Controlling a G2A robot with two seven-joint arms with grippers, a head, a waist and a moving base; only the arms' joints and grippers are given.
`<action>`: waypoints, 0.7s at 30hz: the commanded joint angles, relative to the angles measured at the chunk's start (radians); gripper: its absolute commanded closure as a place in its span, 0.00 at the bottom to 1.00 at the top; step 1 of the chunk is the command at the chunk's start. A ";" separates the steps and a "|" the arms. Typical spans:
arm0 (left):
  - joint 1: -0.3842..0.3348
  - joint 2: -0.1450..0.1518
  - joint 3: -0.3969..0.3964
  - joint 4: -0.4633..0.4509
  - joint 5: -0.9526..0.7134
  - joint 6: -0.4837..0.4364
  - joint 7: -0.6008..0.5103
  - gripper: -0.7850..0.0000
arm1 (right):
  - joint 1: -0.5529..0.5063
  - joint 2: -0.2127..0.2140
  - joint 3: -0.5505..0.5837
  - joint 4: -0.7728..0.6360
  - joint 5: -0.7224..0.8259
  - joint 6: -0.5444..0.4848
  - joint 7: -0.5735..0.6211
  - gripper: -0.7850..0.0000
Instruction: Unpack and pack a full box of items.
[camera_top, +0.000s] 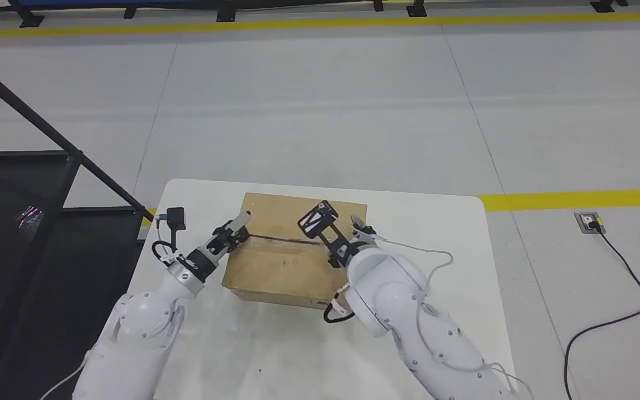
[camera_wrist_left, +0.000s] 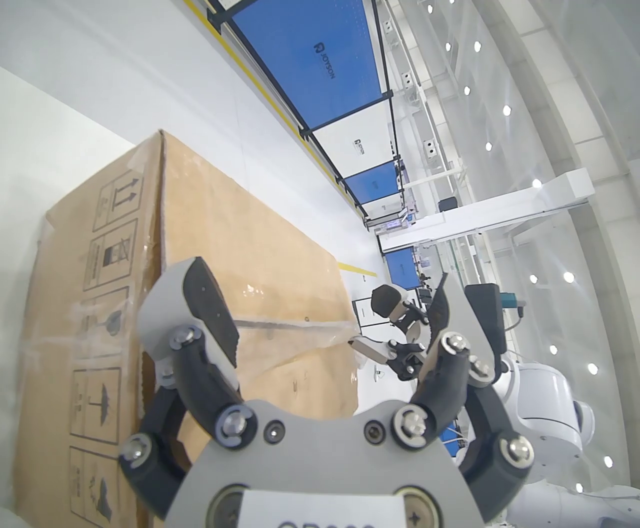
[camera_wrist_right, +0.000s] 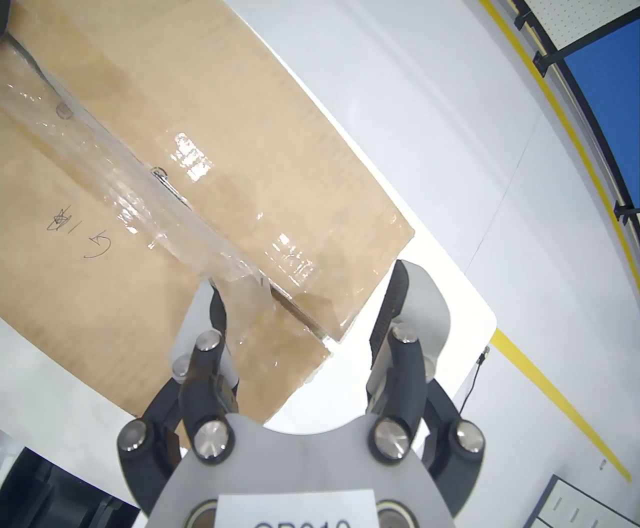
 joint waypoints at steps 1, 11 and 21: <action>-0.002 -0.001 0.002 0.001 0.000 0.000 0.000 0.00 | -0.017 0.002 0.022 -0.016 0.000 0.002 -0.009 0.24; -0.005 -0.002 0.003 0.005 -0.003 0.000 0.001 0.00 | -0.063 0.007 0.097 -0.072 0.016 -0.037 0.021 0.00; -0.003 -0.003 0.002 0.005 -0.001 0.001 0.003 0.00 | -0.076 0.007 0.131 -0.068 0.031 -0.081 0.000 0.00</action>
